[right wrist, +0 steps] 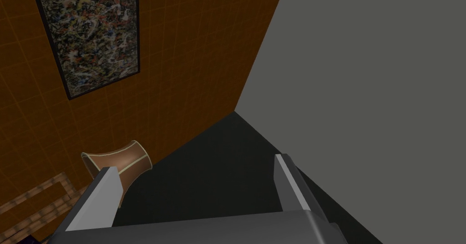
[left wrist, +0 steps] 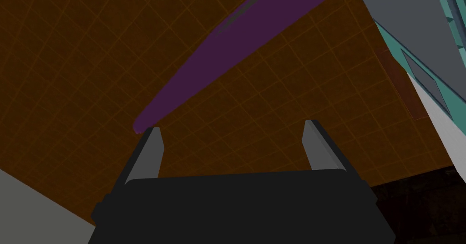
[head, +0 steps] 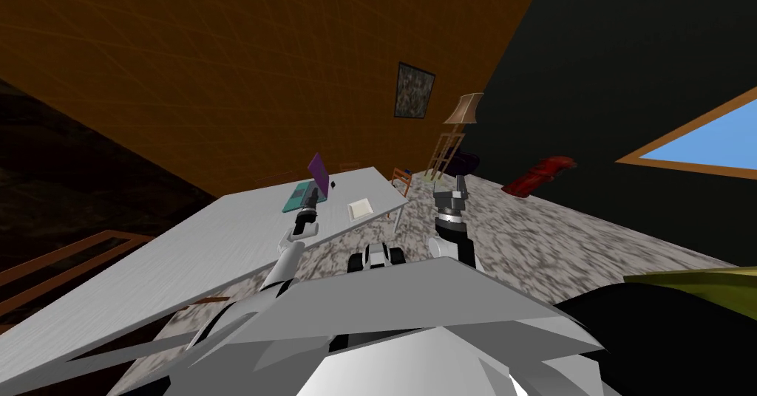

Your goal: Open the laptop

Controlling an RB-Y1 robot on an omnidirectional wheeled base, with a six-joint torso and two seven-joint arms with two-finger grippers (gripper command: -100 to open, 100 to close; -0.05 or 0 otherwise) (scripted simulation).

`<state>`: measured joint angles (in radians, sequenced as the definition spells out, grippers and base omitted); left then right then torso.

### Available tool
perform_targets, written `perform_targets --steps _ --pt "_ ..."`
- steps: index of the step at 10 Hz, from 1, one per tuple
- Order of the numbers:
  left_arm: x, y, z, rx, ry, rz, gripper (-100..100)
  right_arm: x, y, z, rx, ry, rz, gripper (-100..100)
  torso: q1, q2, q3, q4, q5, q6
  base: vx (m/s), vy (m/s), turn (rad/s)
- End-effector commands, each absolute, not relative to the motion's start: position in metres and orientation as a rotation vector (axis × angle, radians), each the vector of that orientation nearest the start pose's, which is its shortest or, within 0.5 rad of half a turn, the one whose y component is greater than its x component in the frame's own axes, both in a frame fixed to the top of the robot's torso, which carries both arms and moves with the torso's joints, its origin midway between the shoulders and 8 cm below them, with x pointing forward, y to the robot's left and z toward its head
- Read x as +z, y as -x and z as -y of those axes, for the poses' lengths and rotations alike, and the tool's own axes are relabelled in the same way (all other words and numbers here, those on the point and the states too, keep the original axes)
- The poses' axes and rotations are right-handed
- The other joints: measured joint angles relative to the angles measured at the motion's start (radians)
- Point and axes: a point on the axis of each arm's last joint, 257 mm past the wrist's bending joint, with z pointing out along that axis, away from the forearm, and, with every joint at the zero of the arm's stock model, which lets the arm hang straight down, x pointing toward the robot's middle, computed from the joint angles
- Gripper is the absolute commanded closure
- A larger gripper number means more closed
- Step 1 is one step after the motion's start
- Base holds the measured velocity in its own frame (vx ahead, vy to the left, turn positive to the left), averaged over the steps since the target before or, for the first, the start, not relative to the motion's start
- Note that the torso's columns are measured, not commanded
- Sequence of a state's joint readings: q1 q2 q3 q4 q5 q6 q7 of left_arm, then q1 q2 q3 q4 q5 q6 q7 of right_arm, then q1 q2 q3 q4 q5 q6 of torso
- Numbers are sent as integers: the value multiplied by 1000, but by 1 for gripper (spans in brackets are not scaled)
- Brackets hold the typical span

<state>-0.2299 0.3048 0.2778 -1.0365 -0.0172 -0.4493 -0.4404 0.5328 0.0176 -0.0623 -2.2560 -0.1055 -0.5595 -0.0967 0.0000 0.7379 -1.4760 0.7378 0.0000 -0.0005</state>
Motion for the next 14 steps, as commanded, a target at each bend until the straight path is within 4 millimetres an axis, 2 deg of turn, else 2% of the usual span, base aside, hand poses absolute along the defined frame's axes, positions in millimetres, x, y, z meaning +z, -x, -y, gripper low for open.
perform_targets --steps 1,2,3,4,5,6,7,9,10,11,14 --pt "-202 -573 -455 -524 719 -1194 -100 16 -328 318 1379 -752 -489 0 2 0 0 0 1 0 4 -16 -64" --pt "-215 -571 -458 -515 738 -1214 -100 16 -328 318 1379 -752 -489 0 1 0 0 0 0 1 5 -15 -40" --pt "-214 -576 -467 -489 739 -1217 -100 16 -328 318 1379 -752 -489 0 0 0 0 0 0 0 6 -28 -67" --pt "-220 -575 -468 -485 748 -1226 -100 16 -328 318 1379 -752 -489 0 -1 0 0 0 0 1 7 -27 -31" --pt "-210 -581 -476 -465 738 -1216 -100 16 -328 318 1379 -752 -489 0 -1 0 0 0 0 0 4 -30 -47" --pt "-221 -579 -478 -458 754 -1233 -100 16 -328 318 1379 -752 -489 0 0 0 0 0 0 1 6 -23 -34" --pt "-216 -584 -487 -436 751 -1229 -100 16 -328 318 1379 -752 -489 0 0 0 0 0 0 0 7 -28 -62" --pt "-228 -581 -489 -428 769 -1249 -100 16 -328 318 1379 -752 -489 0 0 0 0 0 0 0 6 -16 -13" --pt "-223 -585 -498 -407 767 -1246 -100 16 -328 318 1379 -752 -489 0 1 0 0 0 0 0 9 -17 -49" --pt "-232 -583 -499 -401 780 -1259 -100 16 -328 318 1379 -752 -489 0 0 0 0 0 0 1 8 -18 -39" --pt "-233 -587 -517 -356 795 -1271 -100 16 -328 318 1379 -752 -489 0 0 0 0 0 0 0 7 -26 -41"
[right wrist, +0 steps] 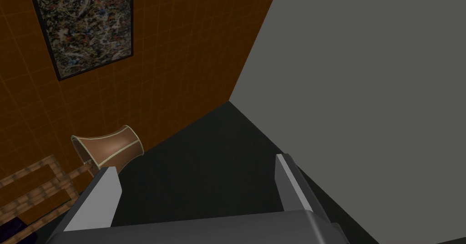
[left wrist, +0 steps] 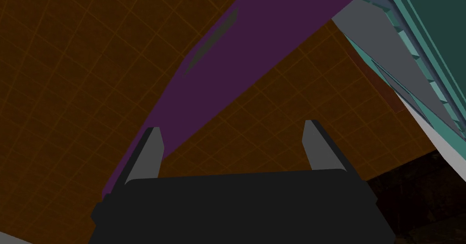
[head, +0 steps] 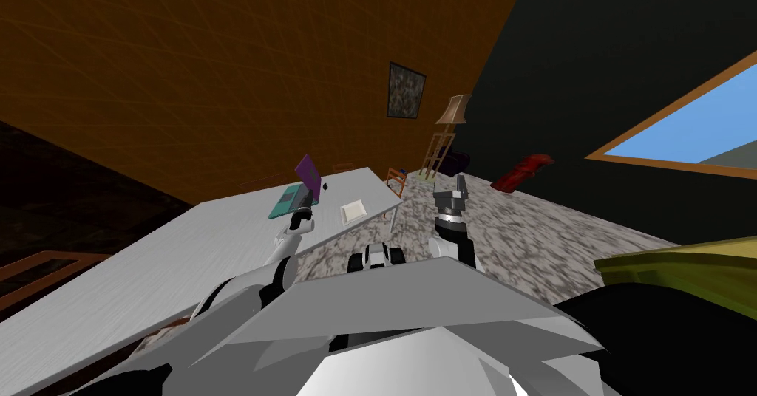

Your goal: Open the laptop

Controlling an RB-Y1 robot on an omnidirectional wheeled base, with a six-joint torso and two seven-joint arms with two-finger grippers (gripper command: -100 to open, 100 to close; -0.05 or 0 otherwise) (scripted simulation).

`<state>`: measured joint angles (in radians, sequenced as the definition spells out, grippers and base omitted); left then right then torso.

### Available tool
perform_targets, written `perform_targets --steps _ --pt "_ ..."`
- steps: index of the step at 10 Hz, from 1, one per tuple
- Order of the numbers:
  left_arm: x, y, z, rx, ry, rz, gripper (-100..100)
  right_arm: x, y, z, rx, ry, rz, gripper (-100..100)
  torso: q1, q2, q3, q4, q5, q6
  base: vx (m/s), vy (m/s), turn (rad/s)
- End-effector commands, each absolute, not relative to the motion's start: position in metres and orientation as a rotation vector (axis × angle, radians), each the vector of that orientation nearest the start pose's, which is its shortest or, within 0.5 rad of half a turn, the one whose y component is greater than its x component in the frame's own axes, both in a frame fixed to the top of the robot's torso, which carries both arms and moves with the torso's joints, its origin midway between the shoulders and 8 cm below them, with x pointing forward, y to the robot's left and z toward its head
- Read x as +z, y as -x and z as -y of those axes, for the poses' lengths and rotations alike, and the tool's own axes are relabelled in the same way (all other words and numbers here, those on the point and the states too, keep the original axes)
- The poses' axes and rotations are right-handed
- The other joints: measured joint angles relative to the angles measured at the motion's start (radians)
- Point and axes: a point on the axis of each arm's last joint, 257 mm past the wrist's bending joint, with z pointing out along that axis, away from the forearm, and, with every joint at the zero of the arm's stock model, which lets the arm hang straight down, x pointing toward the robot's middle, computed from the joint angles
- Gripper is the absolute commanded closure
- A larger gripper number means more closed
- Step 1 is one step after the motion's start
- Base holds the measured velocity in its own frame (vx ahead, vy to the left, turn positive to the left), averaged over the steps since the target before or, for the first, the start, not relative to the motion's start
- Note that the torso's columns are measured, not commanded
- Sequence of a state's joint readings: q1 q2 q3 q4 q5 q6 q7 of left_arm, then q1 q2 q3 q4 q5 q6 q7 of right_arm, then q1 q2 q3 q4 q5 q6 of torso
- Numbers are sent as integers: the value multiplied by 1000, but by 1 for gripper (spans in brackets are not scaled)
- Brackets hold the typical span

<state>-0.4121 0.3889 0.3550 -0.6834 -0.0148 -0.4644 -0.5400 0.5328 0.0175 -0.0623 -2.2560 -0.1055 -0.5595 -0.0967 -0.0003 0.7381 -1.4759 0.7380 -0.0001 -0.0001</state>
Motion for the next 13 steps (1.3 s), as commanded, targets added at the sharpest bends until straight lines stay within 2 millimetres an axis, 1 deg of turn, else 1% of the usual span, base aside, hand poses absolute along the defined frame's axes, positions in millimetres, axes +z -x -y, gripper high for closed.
perform_targets --steps 1,2,3,4,5,6,7,9,10,11,12,13 --pt "-231 -589 -524 -338 799 -1272 -100 16 -328 318 1379 -752 -489 0 0 0 0 0 0 0 14 -37 -75" --pt "-239 -587 -525 -333 811 -1285 -100 16 -328 318 1379 -752 -489 0 0 0 0 0 0 0 9 -24 -31" --pt "-238 -588 -532 -316 816 -1287 -100 16 -328 318 1379 -752 -489 0 1 0 0 0 0 0 6 -19 -35" --pt "-241 -588 -532 -314 821 -1292 -100 16 -328 318 1379 -752 -489 0 1 0 0 0 0 0 3 -14 -24" --pt "-237 -590 -538 -301 823 -1290 -100 16 -328 318 1379 -752 -489 0 1 0 0 0 0 0 2 -15 -39" --pt "-242 -588 -538 -298 830 -1298 -100 16 -328 318 1379 -752 -489 0 0 0 0 0 0 0 4 -13 -20" --pt "-241 -589 -543 -286 835 -1300 -100 16 -328 318 1379 -752 -489 0 0 0 0 0 0 0 5 -16 -22" --pt "-247 -588 -555 -253 862 -1318 -100 16 -328 318 1379 -752 -489 0 0 0 0 0 0 0 8 -26 -60" --pt "-245 -589 -551 -266 852 -1309 -100 16 -328 318 1379 -752 -489 0 -1 0 0 0 0 0 5 -15 -13" --pt "-245 -589 -552 -263 854 -1312 -100 16 -328 318 1379 -752 -489 0 1 0 0 0 0 0 0 0 0" --pt "-245 -589 -551 -263 853 -1312 100 16 -328 318 1379 -752 -489 0 1 0 0 0 0 0 0 0 0" --pt "-245 -595 -537 -313 852 -1314 100 16 -328 318 1379 -752 -489 0 1 0 0 0 0 0 40 13 213"
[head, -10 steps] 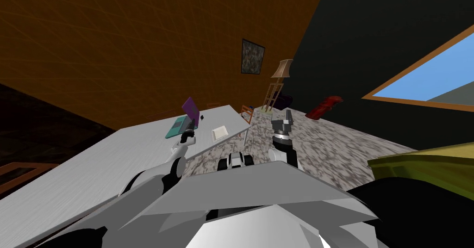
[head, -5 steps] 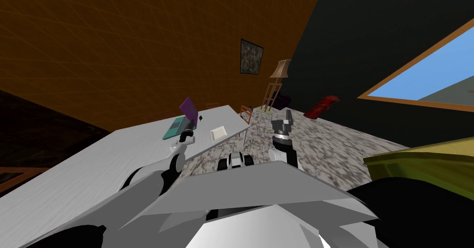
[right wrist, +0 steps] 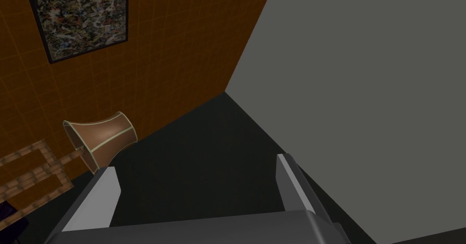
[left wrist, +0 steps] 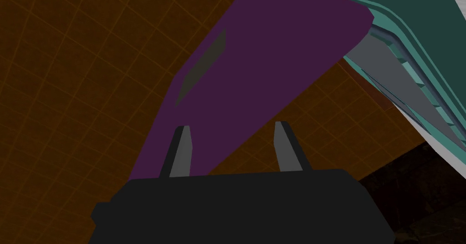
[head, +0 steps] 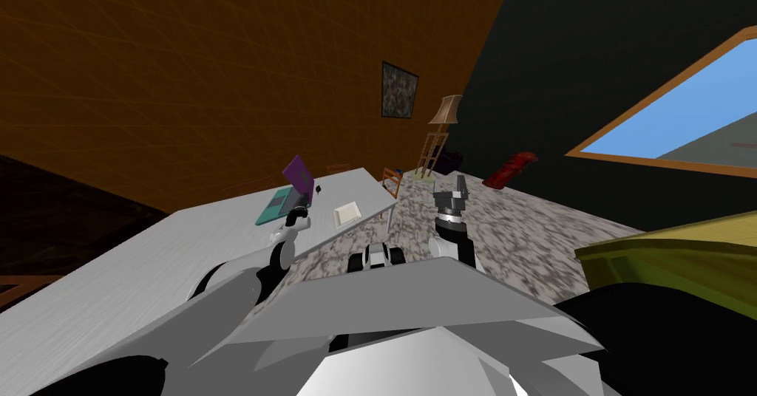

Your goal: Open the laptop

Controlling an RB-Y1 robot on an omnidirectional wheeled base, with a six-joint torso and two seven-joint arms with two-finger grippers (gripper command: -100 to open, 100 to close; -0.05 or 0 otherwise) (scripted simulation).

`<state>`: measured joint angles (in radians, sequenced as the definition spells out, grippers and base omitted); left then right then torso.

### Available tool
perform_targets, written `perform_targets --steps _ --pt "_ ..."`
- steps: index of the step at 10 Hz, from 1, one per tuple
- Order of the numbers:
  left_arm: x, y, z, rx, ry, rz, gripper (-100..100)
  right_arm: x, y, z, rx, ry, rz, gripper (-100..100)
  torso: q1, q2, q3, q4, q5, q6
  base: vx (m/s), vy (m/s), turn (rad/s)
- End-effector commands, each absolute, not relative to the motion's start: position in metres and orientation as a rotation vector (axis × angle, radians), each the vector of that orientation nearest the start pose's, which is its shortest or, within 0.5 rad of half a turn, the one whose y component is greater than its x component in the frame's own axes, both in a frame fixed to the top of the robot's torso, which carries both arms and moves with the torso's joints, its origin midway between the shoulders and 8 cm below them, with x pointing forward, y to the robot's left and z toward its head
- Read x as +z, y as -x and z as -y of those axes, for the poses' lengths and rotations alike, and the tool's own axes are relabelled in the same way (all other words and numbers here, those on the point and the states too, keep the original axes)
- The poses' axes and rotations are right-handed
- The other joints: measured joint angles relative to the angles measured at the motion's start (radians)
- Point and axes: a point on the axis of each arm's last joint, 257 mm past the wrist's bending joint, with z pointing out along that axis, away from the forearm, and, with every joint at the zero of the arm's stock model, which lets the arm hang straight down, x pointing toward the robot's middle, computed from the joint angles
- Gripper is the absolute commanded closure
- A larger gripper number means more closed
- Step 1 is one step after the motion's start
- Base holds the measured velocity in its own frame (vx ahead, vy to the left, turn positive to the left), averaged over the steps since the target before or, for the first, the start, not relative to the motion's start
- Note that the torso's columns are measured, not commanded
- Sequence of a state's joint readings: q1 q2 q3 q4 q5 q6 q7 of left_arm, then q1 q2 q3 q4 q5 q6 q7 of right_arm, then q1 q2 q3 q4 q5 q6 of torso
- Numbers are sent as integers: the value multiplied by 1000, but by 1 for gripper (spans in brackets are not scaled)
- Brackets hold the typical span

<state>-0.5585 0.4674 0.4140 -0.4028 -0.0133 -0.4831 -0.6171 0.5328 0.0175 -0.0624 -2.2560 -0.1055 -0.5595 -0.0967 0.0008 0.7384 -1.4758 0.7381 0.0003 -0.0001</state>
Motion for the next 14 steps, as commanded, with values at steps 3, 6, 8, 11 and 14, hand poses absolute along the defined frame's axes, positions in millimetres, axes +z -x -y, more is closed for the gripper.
perform_targets --steps 3,6,8,11,14 --pt "-245 -601 -522 -373 860 -1311 100 16 -328 318 1379 -752 -490 0 4 -4 -2 -3 3 0 52 0 173" --pt "-244 -613 -491 -462 848 -1324 100 16 -328 318 1379 -752 -489 0 2 -4 -2 -2 1 1 51 1 180" --pt "-244 -613 -491 -485 869 -1313 100 16 -328 318 1379 -752 -489 0 2 -2 -1 -2 1 -1 41 1 67" --pt "-245 -622 -458 -584 866 -1325 100 16 -328 318 1379 -752 -489 0 -2 1 1 1 -1 0 44 -5 194" --pt "-245 -627 -440 -658 888 -1320 100 16 -328 318 1379 -752 -489 0 -1 1 1 1 -1 -1 53 -3 167"
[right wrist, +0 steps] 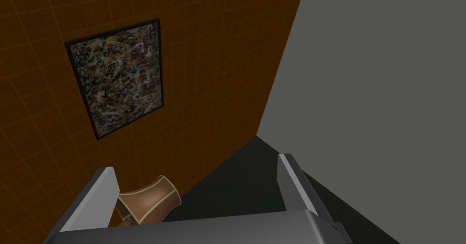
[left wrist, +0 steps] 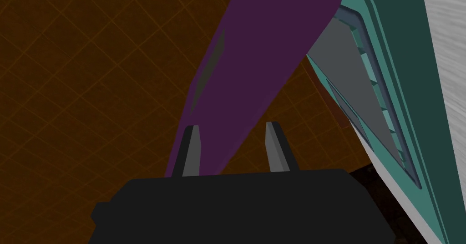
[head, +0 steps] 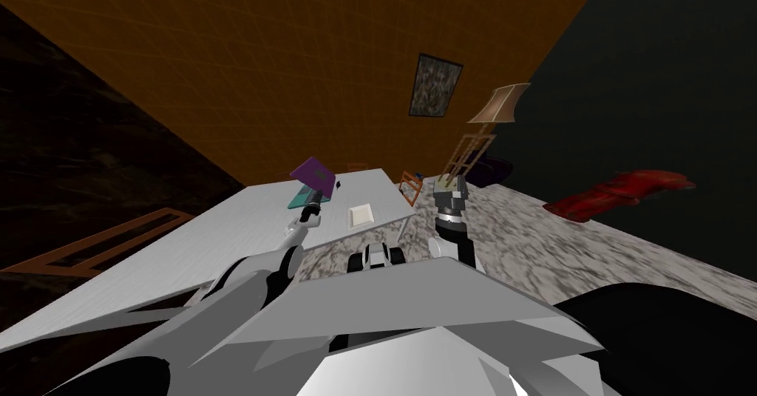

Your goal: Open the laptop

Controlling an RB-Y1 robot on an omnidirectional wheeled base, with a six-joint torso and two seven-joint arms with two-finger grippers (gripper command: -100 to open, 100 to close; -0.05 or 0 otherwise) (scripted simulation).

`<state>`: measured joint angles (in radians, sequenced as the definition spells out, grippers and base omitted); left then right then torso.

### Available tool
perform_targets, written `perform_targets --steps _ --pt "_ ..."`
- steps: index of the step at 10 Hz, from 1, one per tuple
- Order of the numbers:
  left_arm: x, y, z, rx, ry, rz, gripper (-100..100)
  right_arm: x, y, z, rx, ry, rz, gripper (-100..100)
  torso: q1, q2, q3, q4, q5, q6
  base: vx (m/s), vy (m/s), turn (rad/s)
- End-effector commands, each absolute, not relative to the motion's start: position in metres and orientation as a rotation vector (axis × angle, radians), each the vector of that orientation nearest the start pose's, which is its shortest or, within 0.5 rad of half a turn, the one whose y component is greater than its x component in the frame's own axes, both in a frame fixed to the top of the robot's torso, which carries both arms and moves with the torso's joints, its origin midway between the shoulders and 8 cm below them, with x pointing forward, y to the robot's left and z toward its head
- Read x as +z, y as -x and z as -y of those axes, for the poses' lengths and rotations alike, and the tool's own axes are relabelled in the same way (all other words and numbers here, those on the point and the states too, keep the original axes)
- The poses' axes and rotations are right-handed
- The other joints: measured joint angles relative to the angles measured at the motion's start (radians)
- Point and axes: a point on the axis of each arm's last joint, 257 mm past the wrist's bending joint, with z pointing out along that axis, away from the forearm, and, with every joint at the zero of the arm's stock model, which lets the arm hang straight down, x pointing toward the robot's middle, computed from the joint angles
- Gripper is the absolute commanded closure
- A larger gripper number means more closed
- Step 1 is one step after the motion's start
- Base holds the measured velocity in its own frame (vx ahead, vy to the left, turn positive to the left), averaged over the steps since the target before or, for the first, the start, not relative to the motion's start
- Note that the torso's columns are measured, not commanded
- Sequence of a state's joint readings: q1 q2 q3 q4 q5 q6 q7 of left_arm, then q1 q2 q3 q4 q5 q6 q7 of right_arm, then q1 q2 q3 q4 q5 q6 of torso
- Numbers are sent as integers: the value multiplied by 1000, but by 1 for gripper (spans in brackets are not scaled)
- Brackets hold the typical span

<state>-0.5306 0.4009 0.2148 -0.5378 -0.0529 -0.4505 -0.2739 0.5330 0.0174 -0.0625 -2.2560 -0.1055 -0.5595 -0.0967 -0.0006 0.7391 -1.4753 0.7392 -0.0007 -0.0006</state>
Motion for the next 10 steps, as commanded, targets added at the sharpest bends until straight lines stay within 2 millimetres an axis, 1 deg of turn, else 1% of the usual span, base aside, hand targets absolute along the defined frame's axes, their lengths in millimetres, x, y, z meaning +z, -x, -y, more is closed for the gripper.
perform_targets --steps 1,2,3,4,5,6,7,8,9,10 --pt "-245 -630 -423 -694 875 -1334 100 16 -328 318 1379 -752 -489 0 -1 1 0 0 0 2 50 -7 203" --pt "-245 -630 -423 -717 896 -1324 100 16 -328 318 1379 -752 -489 0 -1 1 1 1 0 0 46 -8 129" --pt "-246 -634 -404 -754 884 -1338 100 16 -328 318 1379 -752 -489 0 -1 1 0 0 0 2 55 -14 202" --pt "-250 -632 -405 -771 911 -1333 100 16 -328 318 1379 -752 -489 0 -1 -1 0 0 0 1 47 -10 110" --pt "-246 -636 -386 -813 893 -1342 100 16 -328 318 1379 -752 -489 0 -1 0 0 0 0 2 53 1 199" --pt "-249 -635 -387 -830 919 -1337 100 16 -328 318 1379 -752 -489 0 0 0 0 0 0 1 51 -9 133" --pt "-246 -636 -386 -835 915 -1332 100 16 -328 318 1379 -752 -489 0 0 1 0 0 0 1 23 -11 26" --pt "-249 -635 -387 -826 915 -1337 100 16 -328 318 1379 -752 -489 0 -1 2 1 1 0 2 8 -3 -2" --pt "-253 -636 -377 -888 975 -1302 100 16 -328 318 1379 -752 -489 0 -1 2 1 1 0 1 -5 73 -19" --pt "-254 -636 -372 -918 1004 -1284 100 16 -328 318 1379 -752 -489 0 3 3 2 1 1 1 -27 119 -39"
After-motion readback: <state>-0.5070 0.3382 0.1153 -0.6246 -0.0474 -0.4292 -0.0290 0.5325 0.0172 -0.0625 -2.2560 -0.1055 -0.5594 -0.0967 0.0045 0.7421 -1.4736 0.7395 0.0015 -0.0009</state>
